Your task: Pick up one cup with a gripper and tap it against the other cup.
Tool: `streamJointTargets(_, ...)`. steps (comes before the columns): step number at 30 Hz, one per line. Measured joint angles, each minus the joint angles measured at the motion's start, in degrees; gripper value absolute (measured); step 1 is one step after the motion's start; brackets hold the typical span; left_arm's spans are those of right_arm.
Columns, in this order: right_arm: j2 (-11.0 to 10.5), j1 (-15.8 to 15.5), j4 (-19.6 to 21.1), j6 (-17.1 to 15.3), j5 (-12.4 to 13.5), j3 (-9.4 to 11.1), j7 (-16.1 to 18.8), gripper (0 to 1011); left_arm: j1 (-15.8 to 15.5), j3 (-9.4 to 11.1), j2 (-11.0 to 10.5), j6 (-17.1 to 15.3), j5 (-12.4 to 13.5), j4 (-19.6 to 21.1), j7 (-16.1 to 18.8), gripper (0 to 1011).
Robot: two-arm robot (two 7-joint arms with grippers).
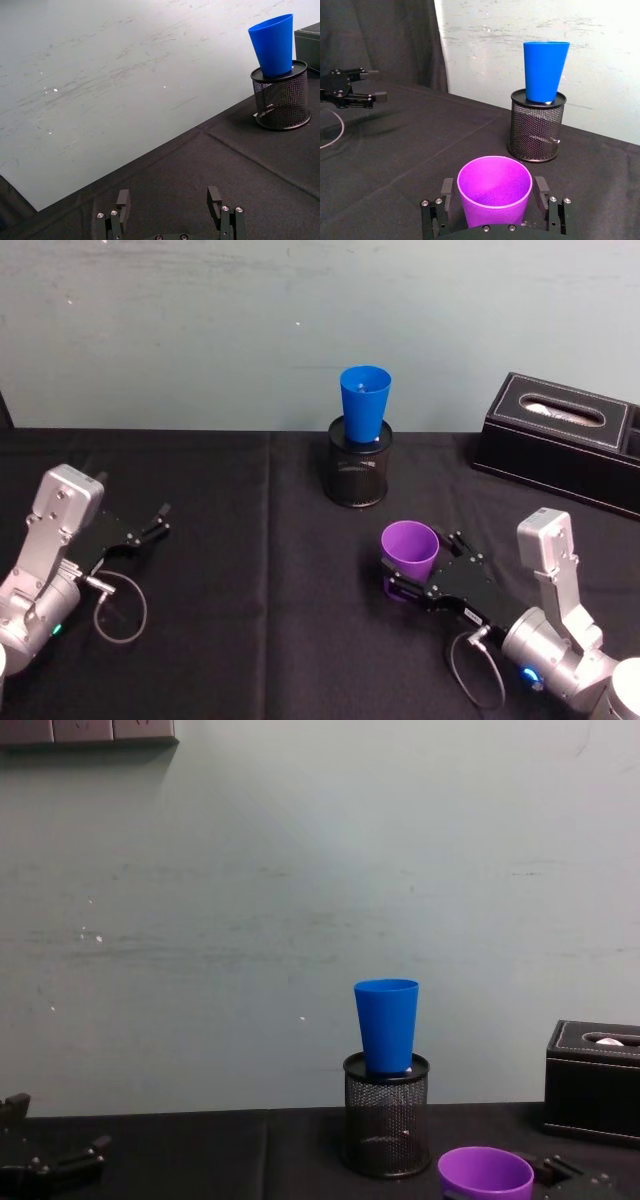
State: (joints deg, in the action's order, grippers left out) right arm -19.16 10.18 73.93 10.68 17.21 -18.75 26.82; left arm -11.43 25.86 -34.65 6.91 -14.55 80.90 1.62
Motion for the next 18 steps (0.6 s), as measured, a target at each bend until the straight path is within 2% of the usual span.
streamJointTargets(9, 0.76, 1.69, -2.33, 0.08, 1.02, -0.39, 1.31, 1000, 0.0, 0.0, 0.0, 0.0, 0.0, 0.0, 0.0, 1011)
streamJointTargets(18, 0.75, 1.66, -2.28, 0.09, 1.04, -0.39, 1.34, 1000, 0.0, 0.0, 0.0, 0.0, 0.0, 0.0, 0.0, 1012)
